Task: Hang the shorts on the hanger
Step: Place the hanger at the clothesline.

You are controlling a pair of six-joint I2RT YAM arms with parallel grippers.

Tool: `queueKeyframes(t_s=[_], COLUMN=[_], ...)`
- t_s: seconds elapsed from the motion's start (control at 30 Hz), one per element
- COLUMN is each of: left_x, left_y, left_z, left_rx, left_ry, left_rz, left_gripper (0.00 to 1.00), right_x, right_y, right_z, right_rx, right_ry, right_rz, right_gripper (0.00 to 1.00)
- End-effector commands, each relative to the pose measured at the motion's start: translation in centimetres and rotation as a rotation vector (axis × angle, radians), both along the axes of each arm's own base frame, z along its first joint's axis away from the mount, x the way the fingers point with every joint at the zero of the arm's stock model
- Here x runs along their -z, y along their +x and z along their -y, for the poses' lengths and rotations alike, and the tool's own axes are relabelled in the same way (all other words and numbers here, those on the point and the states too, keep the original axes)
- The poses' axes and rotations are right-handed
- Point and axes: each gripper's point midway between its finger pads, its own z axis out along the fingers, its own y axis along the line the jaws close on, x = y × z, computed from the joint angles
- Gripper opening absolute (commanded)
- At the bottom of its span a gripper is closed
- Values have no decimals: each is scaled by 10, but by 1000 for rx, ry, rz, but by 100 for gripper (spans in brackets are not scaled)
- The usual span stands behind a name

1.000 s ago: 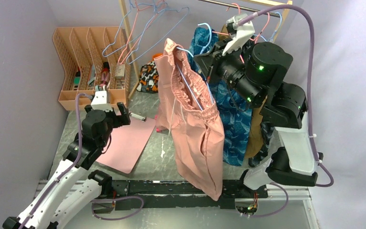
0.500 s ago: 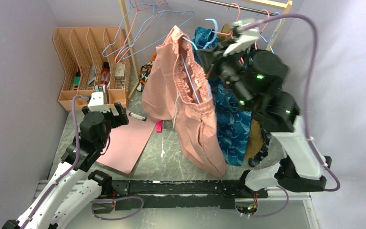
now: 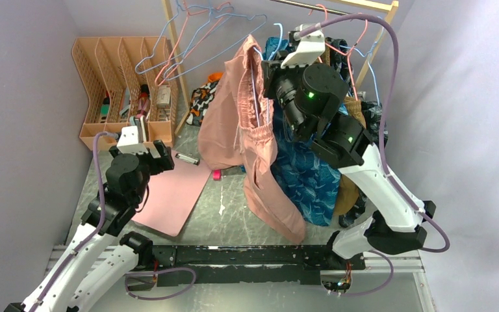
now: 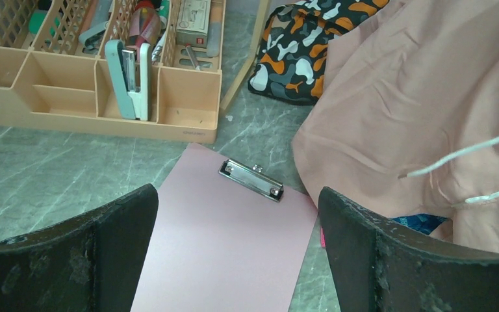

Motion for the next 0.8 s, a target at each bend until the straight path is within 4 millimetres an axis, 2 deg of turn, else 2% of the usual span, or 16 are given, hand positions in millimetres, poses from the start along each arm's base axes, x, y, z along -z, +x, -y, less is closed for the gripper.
queueKeyframes(t_s=[0.0, 0.17, 0.4, 0.43, 0.77], left_x=[-2, -3, -5, -6, -7], left_y=[0, -1, -2, -2, -1], left_z=[-1, 0, 2, 3, 10], left_rx=[-6, 5, 19, 24, 63], left_ry=[-15, -17, -21, -23, -27], left_rz=[15, 18, 25, 28, 33], left_gripper=[97, 96, 96, 96, 96], right_x=[-28, -20, -11, -4, 1], right_y=[15, 49, 70, 74, 89], right_z=[24, 41, 49, 49, 56], right_rx=[72, 27, 8, 7, 13], right_ry=[128, 199, 277, 281, 341], right_rz=[49, 10, 22, 16, 96], right_gripper=[0, 0, 0, 0, 0])
